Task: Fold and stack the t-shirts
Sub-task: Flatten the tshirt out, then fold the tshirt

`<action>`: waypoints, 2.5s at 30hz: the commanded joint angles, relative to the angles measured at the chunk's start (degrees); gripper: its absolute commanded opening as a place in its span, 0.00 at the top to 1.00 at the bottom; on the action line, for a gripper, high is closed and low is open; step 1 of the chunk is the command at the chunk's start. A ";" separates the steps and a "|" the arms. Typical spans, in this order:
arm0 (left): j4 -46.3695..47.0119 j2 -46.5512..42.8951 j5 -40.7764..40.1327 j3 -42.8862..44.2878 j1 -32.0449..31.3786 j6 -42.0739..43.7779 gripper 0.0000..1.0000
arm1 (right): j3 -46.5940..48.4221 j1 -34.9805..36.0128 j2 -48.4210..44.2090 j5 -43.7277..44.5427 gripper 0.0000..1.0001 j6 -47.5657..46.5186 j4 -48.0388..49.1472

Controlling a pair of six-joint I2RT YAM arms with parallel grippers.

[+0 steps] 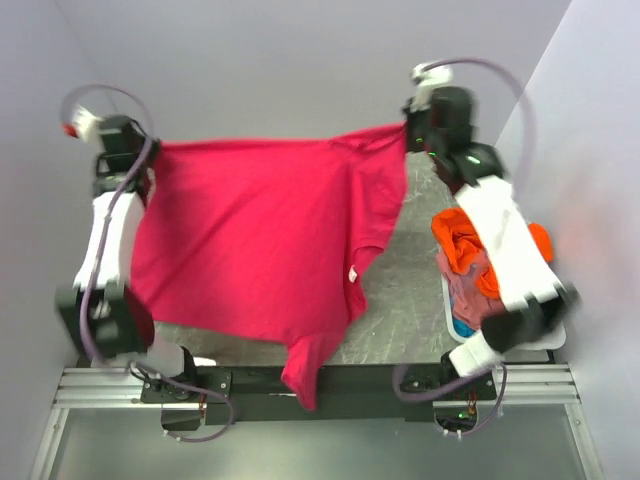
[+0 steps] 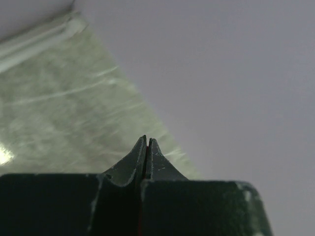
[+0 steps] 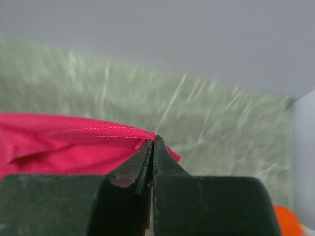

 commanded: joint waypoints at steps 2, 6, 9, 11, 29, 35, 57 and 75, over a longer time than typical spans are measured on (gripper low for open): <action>14.32 13.52 1.59 -3.99 -0.14 5.06 0.99 | -4.94 -3.64 11.42 -11.65 1.00 2.36 6.85; 12.76 30.95 4.23 8.91 -0.14 7.97 0.99 | 3.03 -3.73 26.02 -15.89 1.00 2.27 4.77; 11.34 41.25 3.53 17.36 -0.23 9.11 0.99 | 14.45 -3.82 37.36 -15.28 1.00 2.97 0.29; 11.16 45.64 2.48 21.22 -0.31 9.64 0.99 | 20.16 -3.82 43.00 -14.58 1.00 3.15 -1.04; 8.45 53.66 4.49 31.87 0.39 12.72 0.99 | 11.50 -0.23 39.95 -9.58 1.00 8.15 3.44; 7.73 53.49 7.04 31.35 0.83 12.02 0.99 | 6.22 2.41 36.08 -3.51 1.00 12.20 0.90; 2.46 44.08 -1.31 20.37 1.97 14.48 0.99 | -8.37 8.57 24.56 -2.62 1.00 19.84 -6.49; -7.73 41.19 -11.84 19.13 1.97 13.78 0.65 | -19.45 15.43 17.45 -1.65 0.51 40.07 -3.42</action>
